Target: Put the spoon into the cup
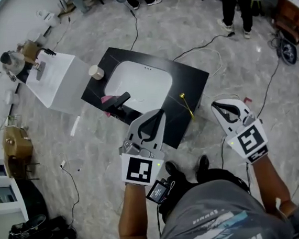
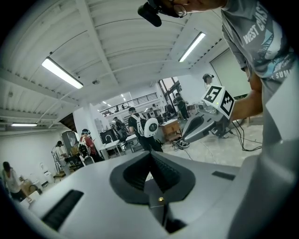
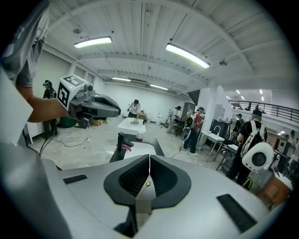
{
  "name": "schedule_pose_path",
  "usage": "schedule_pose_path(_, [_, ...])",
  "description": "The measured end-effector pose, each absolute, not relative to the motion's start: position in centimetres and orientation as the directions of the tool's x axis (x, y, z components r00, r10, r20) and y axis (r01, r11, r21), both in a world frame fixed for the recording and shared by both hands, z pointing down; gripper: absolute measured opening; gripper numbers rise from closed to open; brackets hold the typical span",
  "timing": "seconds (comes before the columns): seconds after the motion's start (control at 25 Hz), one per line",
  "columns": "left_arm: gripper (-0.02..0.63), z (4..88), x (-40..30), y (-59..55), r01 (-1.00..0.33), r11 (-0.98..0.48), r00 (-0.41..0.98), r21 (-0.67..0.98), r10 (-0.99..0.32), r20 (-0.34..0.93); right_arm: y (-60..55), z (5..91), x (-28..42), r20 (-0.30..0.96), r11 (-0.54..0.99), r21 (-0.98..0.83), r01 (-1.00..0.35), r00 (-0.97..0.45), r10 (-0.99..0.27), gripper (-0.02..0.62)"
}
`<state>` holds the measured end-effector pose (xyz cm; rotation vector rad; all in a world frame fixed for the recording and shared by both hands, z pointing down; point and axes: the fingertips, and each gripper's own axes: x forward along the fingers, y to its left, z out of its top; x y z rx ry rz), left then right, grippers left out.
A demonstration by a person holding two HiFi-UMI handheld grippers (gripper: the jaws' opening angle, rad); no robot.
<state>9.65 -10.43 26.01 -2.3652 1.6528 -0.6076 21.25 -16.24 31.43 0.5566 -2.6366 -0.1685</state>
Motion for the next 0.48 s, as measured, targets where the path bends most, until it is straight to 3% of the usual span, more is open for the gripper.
schedule_pose_path(0.48, [0.002,30.0,6.7,-12.9,-0.832,-0.406,0.327,-0.378,-0.910,0.257,-17.8,37.3,18.2,0.469,0.914,0.179,-0.365,-0.785,-0.406,0.032])
